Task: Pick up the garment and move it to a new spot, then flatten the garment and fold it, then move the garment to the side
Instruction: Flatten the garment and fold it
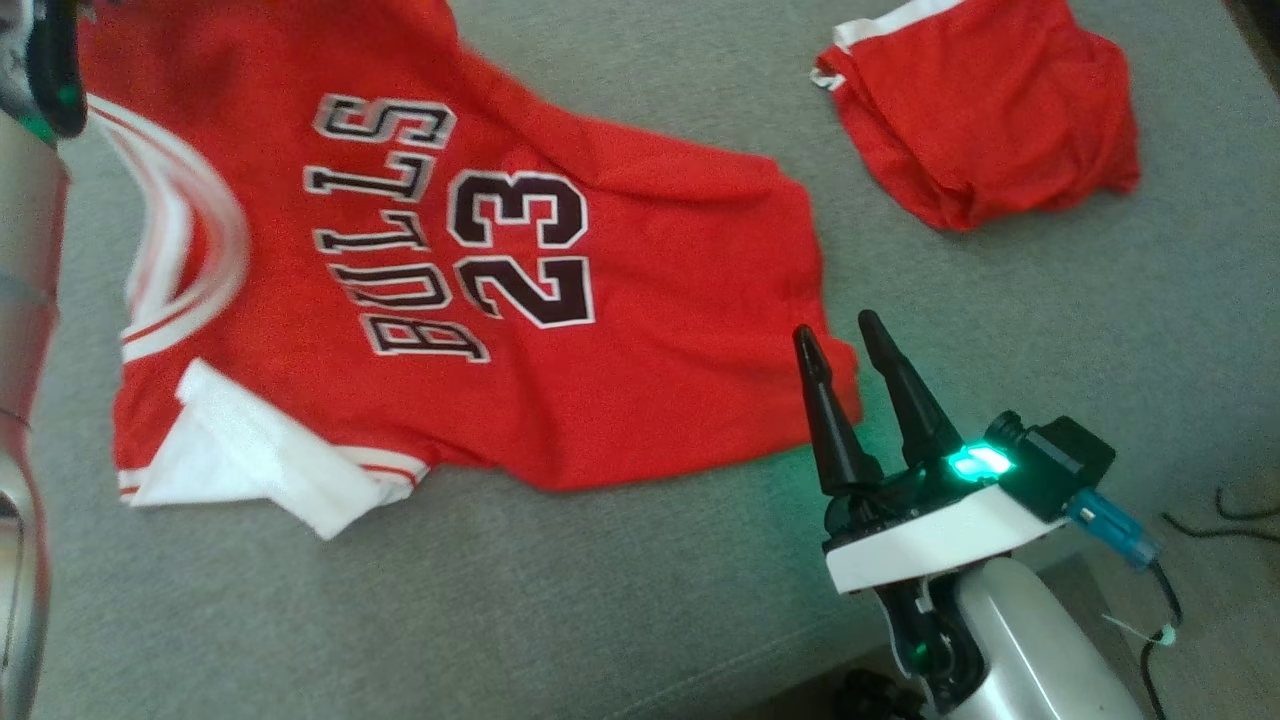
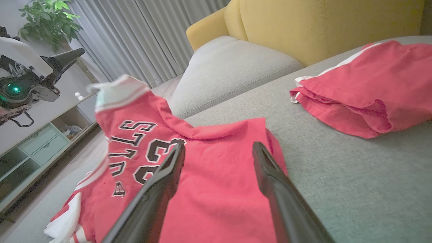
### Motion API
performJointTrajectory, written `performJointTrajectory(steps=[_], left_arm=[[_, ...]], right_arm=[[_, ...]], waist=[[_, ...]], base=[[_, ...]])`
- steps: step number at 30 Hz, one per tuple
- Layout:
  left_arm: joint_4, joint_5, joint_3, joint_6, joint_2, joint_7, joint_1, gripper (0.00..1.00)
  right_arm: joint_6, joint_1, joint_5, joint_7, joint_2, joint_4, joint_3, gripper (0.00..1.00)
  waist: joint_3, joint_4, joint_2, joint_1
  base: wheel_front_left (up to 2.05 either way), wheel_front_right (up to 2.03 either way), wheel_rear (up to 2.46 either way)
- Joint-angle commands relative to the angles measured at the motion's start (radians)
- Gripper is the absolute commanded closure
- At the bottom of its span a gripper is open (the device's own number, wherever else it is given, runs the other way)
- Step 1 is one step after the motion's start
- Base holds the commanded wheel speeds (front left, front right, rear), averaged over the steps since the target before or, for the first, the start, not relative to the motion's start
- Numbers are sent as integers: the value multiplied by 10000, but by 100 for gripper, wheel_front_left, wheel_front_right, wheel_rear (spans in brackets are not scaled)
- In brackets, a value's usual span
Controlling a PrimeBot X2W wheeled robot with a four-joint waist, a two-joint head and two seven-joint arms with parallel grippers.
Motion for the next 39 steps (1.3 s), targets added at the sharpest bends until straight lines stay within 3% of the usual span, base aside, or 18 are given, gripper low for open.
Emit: performJointTrajectory(steps=[1, 10, 17, 22, 30, 39], left_arm=[[-62, 124, 99, -119, 346, -206, -521, 0], [812, 110, -259, -1024, -51, -1314, 157, 0], [393, 62, -583, -1353, -353, -2302, 2432, 0], [-1017, -142, -283, -855, -621, -2498, 4571, 0], [-4791, 222, 472, 652, -900, -2516, 8449, 0], [-5827, 521, 181, 966, -870, -2286, 9191, 0]], right_arm=[[37, -239, -101, -109, -22, -312, 211, 0], [37, -56, -485, -109, -22, -114, -235, 0], [37, 345, -830, -109, -22, 138, -776, 0], [37, 591, -1057, -109, -22, 184, -1115, 0], [37, 745, -1261, -109, -22, 214, -1349, 0], [37, 668, -1349, -109, -22, 180, -1263, 0]], waist=[[-62, 150, 0, 0], [-755, 1368, 0, 0], [-1821, 2691, 0, 0], [-2244, 3427, 0, 0], [-2413, 3948, 0, 0], [-1992, 3773, 0, 0]], base=[[0, 0, 0], [0, 0, 0], [0, 0, 0], [0, 0, 0], [0, 0, 0], [0, 0, 0]])
